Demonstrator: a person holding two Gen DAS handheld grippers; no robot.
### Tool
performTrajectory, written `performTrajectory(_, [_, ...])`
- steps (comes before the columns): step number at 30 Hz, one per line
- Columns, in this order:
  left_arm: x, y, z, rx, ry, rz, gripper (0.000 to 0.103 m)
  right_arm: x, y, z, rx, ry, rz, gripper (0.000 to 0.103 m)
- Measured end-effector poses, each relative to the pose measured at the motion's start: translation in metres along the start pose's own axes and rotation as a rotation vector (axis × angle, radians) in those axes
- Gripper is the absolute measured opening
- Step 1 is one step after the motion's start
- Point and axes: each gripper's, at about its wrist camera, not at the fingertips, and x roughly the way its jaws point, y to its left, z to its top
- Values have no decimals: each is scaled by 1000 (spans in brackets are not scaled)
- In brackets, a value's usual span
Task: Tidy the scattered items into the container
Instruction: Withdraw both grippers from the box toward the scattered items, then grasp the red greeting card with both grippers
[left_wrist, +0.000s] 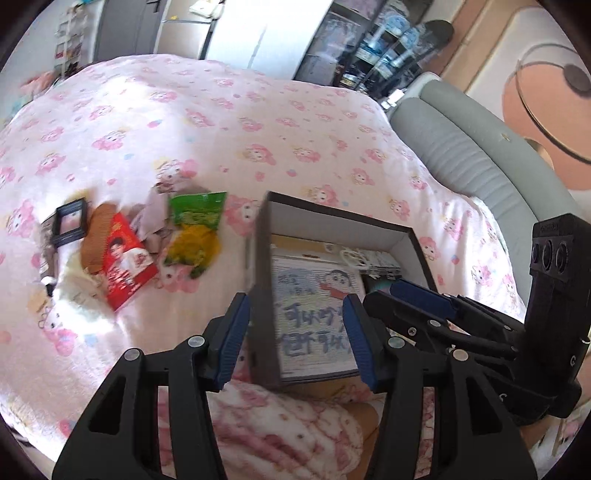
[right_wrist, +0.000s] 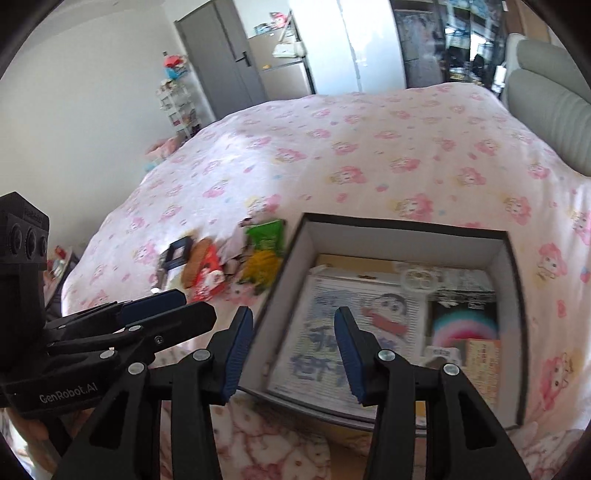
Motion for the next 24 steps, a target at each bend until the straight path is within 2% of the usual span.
performTrajectory(2, [-2,43,3,-95,7,16,53,27,19,8,-10,51,79,43])
performTrajectory(4, [7,92,9,-191,27,-23,52,59,36,17,-2,112,136,42])
performTrajectory(6, [28,142,17,-279,92,-30,52,95,49,28,2,182,143,41])
performTrajectory(8, [51,180,23,-317,160,15,50,127,66,38,-37,228,137,40])
performTrajectory(9, [61,192,24,-328,183,-5,50,143,73,43,-55,252,133,40])
performTrajectory(12, [89,212,22,-384,245,-107,50,185,89,55,-77,323,123,40])
performTrajectory(13, [97,214,21,-386,260,-89,50,201,92,57,-81,343,114,40])
performTrajectory(15, [109,217,18,-385,285,34,50,229,96,58,-94,394,68,40])
performTrajectory(16, [112,222,15,-400,288,72,50,240,96,57,-100,413,47,40])
performTrajectory(19, [118,240,7,-487,286,57,50,267,94,56,-98,462,42,40])
performTrajectory(22, [126,247,5,-515,270,13,50,288,92,56,-96,496,20,40])
performTrajectory(24, [131,250,5,-523,267,3,48,305,90,52,-73,547,62,39])
